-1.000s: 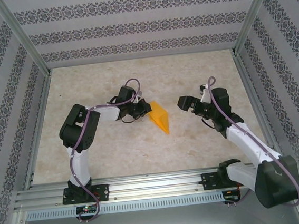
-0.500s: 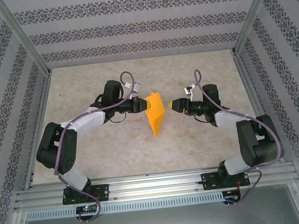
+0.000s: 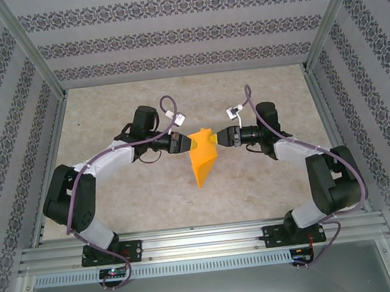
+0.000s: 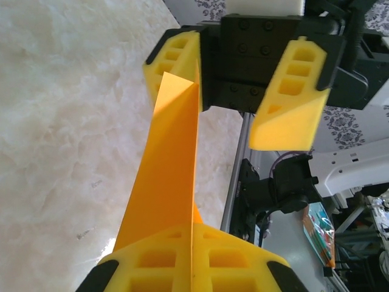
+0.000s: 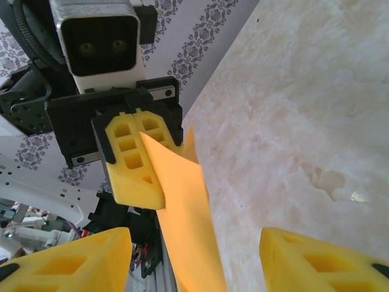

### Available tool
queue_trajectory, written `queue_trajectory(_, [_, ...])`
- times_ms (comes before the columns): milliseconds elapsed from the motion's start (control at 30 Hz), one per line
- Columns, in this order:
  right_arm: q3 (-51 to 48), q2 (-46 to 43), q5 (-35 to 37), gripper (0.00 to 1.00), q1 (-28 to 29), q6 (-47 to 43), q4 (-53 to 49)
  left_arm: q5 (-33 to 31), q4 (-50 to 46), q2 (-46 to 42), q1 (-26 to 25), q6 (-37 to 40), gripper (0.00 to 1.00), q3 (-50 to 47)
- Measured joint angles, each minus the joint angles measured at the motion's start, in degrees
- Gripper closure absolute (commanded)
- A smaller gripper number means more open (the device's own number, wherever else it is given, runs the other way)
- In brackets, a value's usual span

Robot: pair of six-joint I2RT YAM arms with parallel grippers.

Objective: Fold a paper plane with a square sheet of paper (fold left side to right side)
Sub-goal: Fold the wing for the fifth time at the center of the table.

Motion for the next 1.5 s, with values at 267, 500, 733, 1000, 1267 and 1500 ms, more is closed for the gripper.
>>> queue_trajectory(267, [0.5,1.3,-3.0,0.62,0.1,-2.4,-4.1,1.7,-1.6,-0.2,0.0,1.5,1.0,0.0])
queue_trajectory(500, [1.2,1.3,-3.8,0.75,0.5,-4.8,-7.5,1.6,-3.0,-0.2,0.0,2.5,1.0,0.3])
queue_trajectory(733, [1.2,1.2,-4.2,0.98,0.5,-5.9,-9.0,0.5,-3.7,-0.2,0.0,2.6,0.91,0.4])
queue_trajectory(1000, [2.8,1.2,-2.2,1.0,1.3,-6.5,-14.2,-4.1,-6.1,-0.2,0.1,3.9,0.46,1.7])
queue_trajectory(1267, [5.4,4.7,4.6,1.0,1.5,-3.1,-20.4,-20.7,-11.4,-3.8,2.7,4.1,0.23,1.7])
queue_trajectory(1500, [7.1,8.4,11.0,1.0,1.5,2.7,-25.0,-31.7,-17.2,-7.6,0.8,4.3,0.26,1.7])
